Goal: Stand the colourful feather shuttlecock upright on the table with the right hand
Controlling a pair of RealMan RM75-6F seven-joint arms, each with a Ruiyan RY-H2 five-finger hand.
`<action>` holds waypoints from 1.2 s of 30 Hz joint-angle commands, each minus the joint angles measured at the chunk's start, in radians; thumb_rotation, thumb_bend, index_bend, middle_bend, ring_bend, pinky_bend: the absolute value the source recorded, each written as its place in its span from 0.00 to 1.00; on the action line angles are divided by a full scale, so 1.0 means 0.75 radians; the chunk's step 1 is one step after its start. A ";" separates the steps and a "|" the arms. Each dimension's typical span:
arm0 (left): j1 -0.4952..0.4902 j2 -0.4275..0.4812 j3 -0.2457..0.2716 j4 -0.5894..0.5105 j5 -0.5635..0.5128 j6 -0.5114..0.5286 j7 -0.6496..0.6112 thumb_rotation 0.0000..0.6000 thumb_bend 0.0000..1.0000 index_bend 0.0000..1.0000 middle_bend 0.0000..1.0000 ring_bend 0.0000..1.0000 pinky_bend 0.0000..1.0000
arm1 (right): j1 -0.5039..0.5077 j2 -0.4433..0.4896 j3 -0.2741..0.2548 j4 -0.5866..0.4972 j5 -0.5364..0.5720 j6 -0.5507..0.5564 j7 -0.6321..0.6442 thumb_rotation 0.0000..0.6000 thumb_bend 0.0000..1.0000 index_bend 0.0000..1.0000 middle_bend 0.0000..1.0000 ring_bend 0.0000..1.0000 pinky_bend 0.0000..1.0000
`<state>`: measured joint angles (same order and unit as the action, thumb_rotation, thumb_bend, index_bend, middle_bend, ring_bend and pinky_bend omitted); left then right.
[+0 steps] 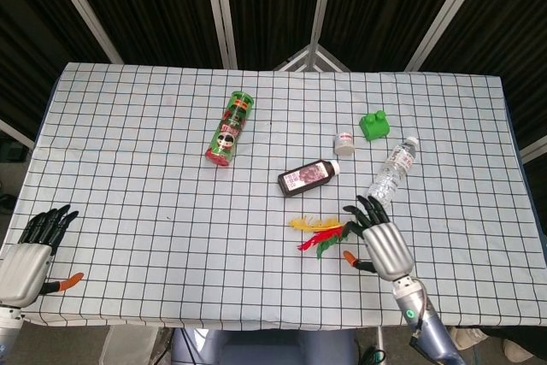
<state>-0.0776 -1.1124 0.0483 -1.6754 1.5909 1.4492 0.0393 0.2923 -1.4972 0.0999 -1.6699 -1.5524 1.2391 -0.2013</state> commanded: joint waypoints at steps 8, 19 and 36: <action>-0.004 0.007 -0.001 -0.004 -0.005 -0.006 -0.023 1.00 0.00 0.00 0.00 0.00 0.00 | 0.084 -0.317 0.022 0.203 0.117 -0.065 -0.063 1.00 0.31 0.51 0.23 0.00 0.00; -0.006 0.013 0.003 -0.007 0.001 -0.009 -0.040 1.00 0.00 0.00 0.00 0.00 0.00 | 0.107 -0.415 0.028 0.261 0.153 -0.052 -0.066 1.00 0.31 0.54 0.25 0.00 0.00; -0.008 0.015 0.002 -0.013 -0.010 -0.018 -0.042 1.00 0.00 0.00 0.00 0.00 0.00 | 0.114 -0.423 0.009 0.256 0.170 -0.034 -0.059 1.00 0.52 0.59 0.26 0.00 0.00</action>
<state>-0.0837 -1.1010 0.0497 -1.6851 1.5837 1.4362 0.0082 0.3785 -1.8174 0.1090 -1.4739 -1.4225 1.2107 -0.2447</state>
